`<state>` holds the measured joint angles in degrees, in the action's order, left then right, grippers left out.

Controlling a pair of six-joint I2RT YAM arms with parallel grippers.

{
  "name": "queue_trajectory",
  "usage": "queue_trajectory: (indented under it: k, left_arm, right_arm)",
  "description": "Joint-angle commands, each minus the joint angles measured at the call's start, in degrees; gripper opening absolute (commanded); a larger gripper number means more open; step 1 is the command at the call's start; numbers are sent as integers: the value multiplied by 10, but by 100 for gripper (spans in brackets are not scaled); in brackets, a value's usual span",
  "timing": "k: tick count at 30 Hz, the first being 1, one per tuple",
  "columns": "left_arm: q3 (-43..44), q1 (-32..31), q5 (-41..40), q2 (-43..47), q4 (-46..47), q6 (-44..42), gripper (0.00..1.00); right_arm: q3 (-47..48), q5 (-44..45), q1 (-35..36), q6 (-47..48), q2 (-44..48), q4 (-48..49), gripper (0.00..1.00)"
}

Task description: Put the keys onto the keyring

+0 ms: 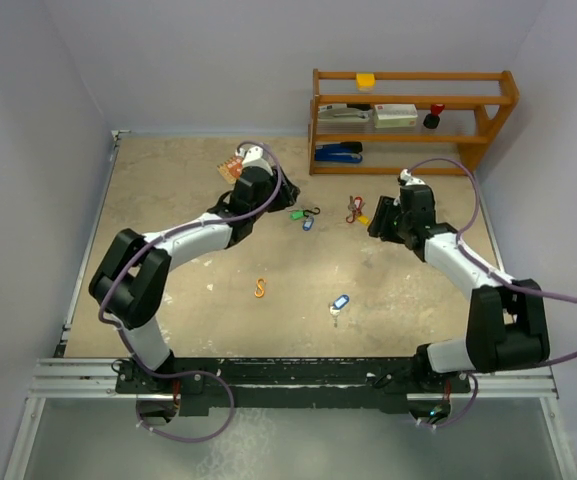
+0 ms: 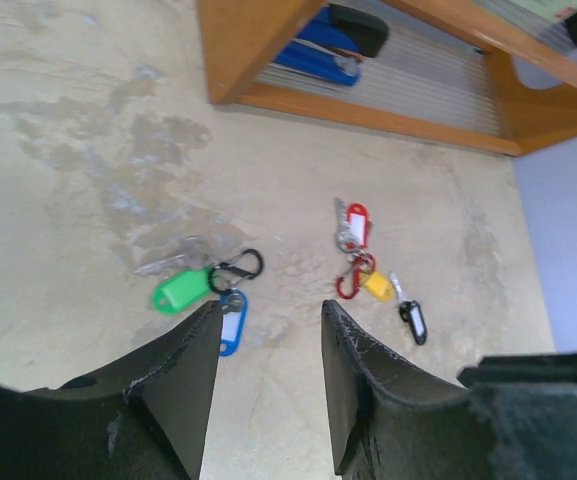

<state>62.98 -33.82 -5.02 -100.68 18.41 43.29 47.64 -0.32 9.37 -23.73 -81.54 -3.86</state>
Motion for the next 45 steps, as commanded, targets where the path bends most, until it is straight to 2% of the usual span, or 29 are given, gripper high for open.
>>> queue_trajectory:
  k: [1,4,7,14,19,28,45]
  left_arm:
    - [60,-12,-109,50,-139,-36,41]
    - [76,-31,-167,61,-219,-52,41]
    - [50,-69,-219,83,-260,-63,42]
    - [-52,-123,-286,133,-267,-40,42]
    - [-103,-149,-329,161,-275,-16,42]
    - [-160,-177,-369,176,-286,33,43]
    - [-200,-239,-393,184,-296,119,47]
  right_arm:
    - [-17,-18,25,14,48,3,57]
    - [-31,-12,51,14,68,6,57]
    - [-39,-4,77,17,75,3,57]
    - [-77,13,130,26,107,-16,57]
    - [-124,-8,139,38,161,15,57]
    - [-144,-24,142,54,223,12,57]
    - [-135,-22,142,62,212,6,57]
